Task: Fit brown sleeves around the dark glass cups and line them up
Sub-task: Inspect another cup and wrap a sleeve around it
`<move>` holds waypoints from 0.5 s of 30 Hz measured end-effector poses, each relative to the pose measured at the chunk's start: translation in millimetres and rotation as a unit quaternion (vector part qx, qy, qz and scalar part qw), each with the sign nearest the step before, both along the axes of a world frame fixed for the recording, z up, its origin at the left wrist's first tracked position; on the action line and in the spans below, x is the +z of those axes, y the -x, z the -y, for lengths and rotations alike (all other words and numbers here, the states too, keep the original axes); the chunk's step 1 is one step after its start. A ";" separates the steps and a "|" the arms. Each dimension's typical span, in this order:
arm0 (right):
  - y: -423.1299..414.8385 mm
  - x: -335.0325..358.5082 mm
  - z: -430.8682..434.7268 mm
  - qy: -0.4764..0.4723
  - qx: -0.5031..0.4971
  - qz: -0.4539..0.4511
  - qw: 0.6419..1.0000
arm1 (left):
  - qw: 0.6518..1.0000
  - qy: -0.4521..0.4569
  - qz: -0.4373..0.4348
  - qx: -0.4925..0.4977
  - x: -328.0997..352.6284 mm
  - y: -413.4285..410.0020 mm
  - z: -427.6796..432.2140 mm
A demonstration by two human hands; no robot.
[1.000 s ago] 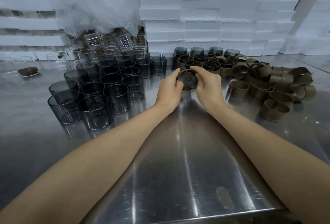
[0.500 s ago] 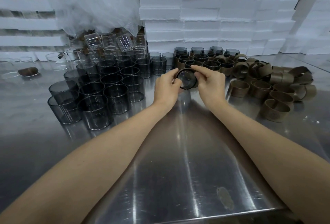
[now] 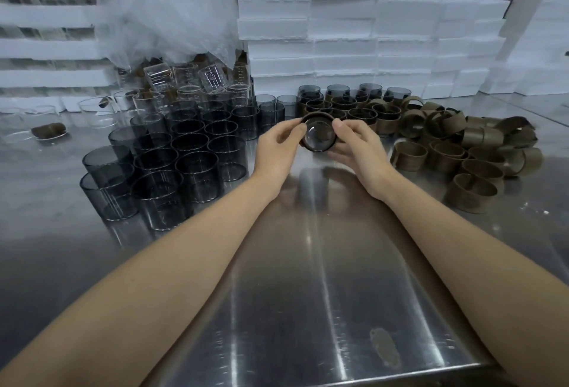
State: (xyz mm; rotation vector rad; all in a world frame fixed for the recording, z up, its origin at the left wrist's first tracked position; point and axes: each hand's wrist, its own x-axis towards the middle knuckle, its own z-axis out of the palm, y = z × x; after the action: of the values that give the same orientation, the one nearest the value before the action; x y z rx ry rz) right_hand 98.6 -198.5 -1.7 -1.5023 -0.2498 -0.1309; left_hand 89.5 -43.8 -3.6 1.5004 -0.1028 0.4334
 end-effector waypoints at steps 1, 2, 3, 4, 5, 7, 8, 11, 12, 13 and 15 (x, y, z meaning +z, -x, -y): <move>1.6 1.4 0.0 -0.026 0.009 -0.001 1.000 | 1.000 0.014 0.004 -0.019 1.5 1.1 0.0; 3.1 2.3 -0.2 -0.046 0.021 -0.004 0.999 | 0.998 0.035 -0.003 -0.043 2.3 2.3 -0.2; 4.3 2.9 -0.5 -0.058 0.033 -0.008 0.998 | 0.995 0.066 -0.021 -0.072 3.1 3.6 -0.5; 5.4 3.3 -0.6 -0.062 0.043 -0.010 0.997 | 0.988 0.100 -0.044 -0.110 3.1 4.2 -1.0; 6.4 4.2 -0.7 -0.059 0.051 -0.010 0.997 | 0.978 0.131 -0.066 -0.147 3.7 4.8 -1.9; 8.5 6.3 -0.3 -0.050 0.060 -0.016 0.997 | 0.963 0.162 -0.102 -0.191 5.1 5.1 -3.8; 9.4 7.1 0.0 -0.047 0.063 -0.022 0.997 | 0.959 0.163 -0.110 -0.203 5.7 4.9 -4.5; 10.7 8.5 0.8 -0.036 0.073 -0.041 0.996 | 0.954 0.159 -0.122 -0.223 6.8 6.1 -4.1; 11.1 8.7 0.1 -0.032 0.075 -0.045 0.996 | 0.954 0.153 -0.123 -0.227 6.7 6.2 -3.9; 11.5 9.0 -0.5 -0.031 0.072 -0.047 0.996 | 0.954 0.147 -0.125 -0.229 6.8 6.2 -3.6; 13.1 10.7 -1.8 -0.030 0.051 -0.043 0.997 | 0.955 0.144 -0.124 -0.229 8.0 6.9 -2.8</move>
State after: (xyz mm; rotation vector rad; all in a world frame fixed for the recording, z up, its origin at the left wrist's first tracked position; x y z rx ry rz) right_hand 85.5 -196.7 9.0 -1.4294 -0.2513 0.0078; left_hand 82.6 -41.0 4.4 1.1835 -0.1753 -0.1127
